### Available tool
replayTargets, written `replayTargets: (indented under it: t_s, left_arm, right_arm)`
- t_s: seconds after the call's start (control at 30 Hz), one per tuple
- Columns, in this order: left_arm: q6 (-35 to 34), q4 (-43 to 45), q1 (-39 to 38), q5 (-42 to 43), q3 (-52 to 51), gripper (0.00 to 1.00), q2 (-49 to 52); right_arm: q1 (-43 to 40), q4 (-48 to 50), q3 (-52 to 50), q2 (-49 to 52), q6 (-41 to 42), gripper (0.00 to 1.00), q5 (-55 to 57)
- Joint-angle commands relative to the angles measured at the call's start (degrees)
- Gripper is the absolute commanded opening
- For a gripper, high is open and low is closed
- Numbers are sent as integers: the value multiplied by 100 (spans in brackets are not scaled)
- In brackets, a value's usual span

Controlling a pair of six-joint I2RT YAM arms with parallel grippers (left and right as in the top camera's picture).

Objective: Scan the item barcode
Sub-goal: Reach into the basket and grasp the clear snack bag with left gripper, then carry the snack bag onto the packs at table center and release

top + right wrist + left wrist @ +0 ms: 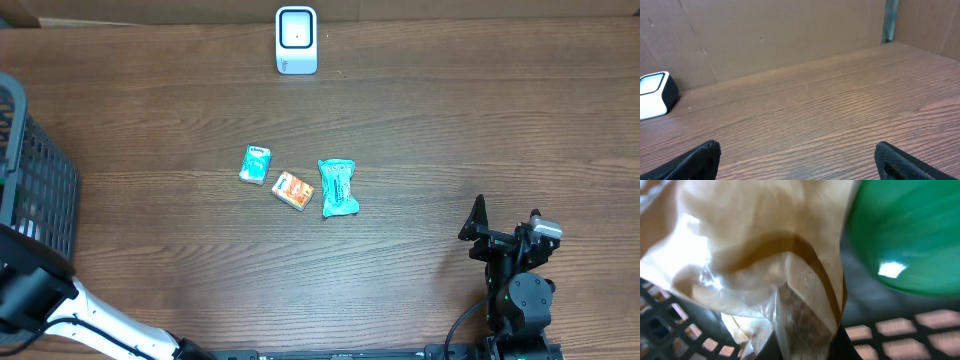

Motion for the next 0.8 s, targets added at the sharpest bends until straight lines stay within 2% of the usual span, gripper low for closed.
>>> replayTargets:
  t_s: [0.0, 0.13, 0.27, 0.33, 0.47, 0.53, 0.6, 0.67, 0.77]
  left_arm:
    - [-127, -190, 7, 149, 881, 4, -785]
    - [-188, -129, 7, 149, 1283, 4, -1419]
    - [-317, 289, -17, 247, 1410, 4, -2275]
    - [-415, 564, -33, 684, 1410, 4, -2627]
    - [-616, 1008, -149, 2317, 1410, 4, -3206]
    - [-643, 1141, -369, 3047, 1410, 4, -3456]
    - [-623, 1158, -761, 3250, 1410, 4, -3641]
    - [-382, 1045, -1331, 3209, 1408, 4, -3794]
    - [103, 649, -2450, 2673, 1401, 4, -3862]
  right_arm:
    - [-15, 20, 57, -13, 11, 100, 13]
    - [-15, 20, 57, -13, 11, 100, 13]
    - [-15, 20, 57, -13, 11, 100, 13]
    - [-15, 20, 57, -13, 11, 100, 13]
    - [-15, 20, 57, -13, 11, 100, 13]
    - [-15, 20, 57, -13, 13, 100, 13]
    - [-15, 20, 57, -13, 11, 100, 13]
    - [-15, 20, 57, -13, 11, 100, 13]
    - [-15, 20, 57, -13, 11, 100, 13]
